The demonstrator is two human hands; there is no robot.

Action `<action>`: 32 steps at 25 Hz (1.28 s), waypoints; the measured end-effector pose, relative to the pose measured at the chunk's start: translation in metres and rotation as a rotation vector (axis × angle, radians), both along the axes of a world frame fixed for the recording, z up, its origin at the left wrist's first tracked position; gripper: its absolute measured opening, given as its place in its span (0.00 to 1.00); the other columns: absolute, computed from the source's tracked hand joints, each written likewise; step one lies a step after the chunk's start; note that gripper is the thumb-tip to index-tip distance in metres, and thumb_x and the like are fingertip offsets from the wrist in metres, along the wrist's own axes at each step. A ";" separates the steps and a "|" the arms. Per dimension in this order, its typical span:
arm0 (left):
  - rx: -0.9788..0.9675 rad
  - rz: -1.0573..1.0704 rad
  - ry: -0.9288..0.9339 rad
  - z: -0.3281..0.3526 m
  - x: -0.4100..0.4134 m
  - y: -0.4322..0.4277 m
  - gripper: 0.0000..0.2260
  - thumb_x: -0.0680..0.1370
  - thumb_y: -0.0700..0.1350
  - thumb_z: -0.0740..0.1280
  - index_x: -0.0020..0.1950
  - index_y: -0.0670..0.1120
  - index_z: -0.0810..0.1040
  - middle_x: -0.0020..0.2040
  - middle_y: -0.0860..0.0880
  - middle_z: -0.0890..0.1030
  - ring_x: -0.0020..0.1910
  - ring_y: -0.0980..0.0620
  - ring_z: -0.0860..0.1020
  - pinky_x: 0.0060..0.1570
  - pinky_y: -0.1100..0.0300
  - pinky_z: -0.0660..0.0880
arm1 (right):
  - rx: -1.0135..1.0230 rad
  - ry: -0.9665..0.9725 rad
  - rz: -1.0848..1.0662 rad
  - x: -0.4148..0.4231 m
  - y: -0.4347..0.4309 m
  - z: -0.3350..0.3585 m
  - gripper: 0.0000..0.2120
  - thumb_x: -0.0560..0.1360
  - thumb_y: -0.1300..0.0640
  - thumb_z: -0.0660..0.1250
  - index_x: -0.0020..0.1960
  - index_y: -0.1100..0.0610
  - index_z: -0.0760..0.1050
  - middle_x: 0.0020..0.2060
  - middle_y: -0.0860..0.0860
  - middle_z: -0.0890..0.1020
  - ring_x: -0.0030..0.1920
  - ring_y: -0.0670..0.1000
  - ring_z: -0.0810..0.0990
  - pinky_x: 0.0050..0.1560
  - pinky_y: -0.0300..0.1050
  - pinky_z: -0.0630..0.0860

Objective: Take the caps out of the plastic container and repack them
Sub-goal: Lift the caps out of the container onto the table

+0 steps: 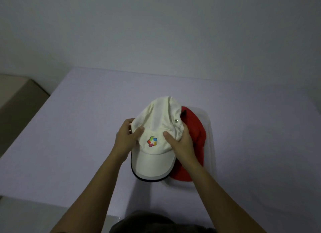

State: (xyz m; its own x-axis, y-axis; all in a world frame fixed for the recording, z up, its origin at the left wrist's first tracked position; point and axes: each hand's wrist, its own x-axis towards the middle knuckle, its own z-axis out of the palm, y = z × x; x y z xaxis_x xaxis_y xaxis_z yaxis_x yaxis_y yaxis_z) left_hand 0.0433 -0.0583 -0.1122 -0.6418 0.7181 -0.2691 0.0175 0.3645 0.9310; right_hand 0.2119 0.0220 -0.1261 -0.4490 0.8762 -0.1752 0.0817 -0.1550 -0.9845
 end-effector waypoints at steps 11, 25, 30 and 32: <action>-0.192 0.130 0.308 -0.034 -0.115 -0.024 0.10 0.77 0.45 0.67 0.56 0.44 0.74 0.48 0.49 0.78 0.49 0.45 0.77 0.46 0.56 0.72 | 0.081 -0.406 0.302 -0.124 -0.016 -0.036 0.49 0.65 0.58 0.77 0.76 0.58 0.50 0.71 0.55 0.64 0.72 0.54 0.64 0.71 0.50 0.63; -0.343 -0.105 0.205 -0.065 -0.148 0.027 0.29 0.77 0.36 0.60 0.76 0.46 0.56 0.74 0.44 0.64 0.72 0.42 0.64 0.70 0.49 0.64 | 0.166 -0.665 0.305 -0.169 0.029 -0.057 0.39 0.77 0.59 0.65 0.77 0.60 0.41 0.73 0.59 0.57 0.72 0.58 0.63 0.68 0.46 0.63; -0.451 -0.171 0.382 -0.071 -0.142 0.033 0.24 0.80 0.38 0.56 0.76 0.41 0.54 0.76 0.40 0.57 0.72 0.38 0.63 0.69 0.51 0.62 | 0.168 -0.755 0.396 -0.171 0.029 -0.056 0.40 0.77 0.58 0.65 0.77 0.59 0.41 0.76 0.65 0.43 0.75 0.61 0.57 0.72 0.49 0.59; -0.389 -0.031 0.423 -0.064 -0.133 0.037 0.24 0.81 0.38 0.56 0.76 0.40 0.54 0.78 0.40 0.54 0.76 0.42 0.57 0.72 0.54 0.56 | 0.231 -0.739 0.408 -0.167 0.031 -0.043 0.38 0.78 0.56 0.64 0.77 0.59 0.41 0.76 0.63 0.41 0.75 0.60 0.57 0.72 0.48 0.59</action>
